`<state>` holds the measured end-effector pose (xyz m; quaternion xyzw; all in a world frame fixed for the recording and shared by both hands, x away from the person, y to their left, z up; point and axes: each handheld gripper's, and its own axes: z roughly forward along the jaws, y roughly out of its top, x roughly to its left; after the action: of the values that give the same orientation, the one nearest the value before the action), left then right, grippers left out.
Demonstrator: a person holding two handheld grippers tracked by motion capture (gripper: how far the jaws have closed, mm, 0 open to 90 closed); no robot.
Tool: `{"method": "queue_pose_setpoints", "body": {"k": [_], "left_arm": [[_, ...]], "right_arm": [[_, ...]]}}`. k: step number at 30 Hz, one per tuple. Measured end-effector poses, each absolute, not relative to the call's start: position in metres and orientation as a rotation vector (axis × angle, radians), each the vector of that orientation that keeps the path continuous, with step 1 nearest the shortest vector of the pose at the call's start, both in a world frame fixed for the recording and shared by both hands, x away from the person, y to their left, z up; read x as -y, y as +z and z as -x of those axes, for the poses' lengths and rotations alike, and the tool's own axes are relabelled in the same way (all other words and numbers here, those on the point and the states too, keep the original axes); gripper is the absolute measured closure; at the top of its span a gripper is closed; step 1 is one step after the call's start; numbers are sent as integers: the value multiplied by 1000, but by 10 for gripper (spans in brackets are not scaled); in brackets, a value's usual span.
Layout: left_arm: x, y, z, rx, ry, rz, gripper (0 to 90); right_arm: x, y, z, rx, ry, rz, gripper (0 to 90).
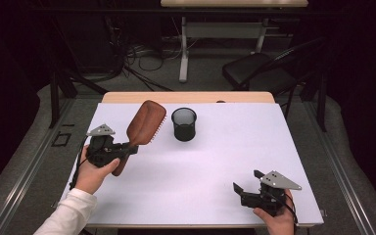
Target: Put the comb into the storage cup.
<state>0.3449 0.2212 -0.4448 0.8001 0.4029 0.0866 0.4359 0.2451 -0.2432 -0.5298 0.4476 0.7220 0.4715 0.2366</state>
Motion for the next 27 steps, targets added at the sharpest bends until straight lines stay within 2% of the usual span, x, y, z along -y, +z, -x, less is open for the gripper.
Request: {"method": "queue_pose_setpoints", "body": {"k": [27], "left_arm": [[-153, -435, -341, -813, 139, -1978, 732]], "right_arm": [[245, -529, -245, -1974, 1293, -1225, 119]]}}
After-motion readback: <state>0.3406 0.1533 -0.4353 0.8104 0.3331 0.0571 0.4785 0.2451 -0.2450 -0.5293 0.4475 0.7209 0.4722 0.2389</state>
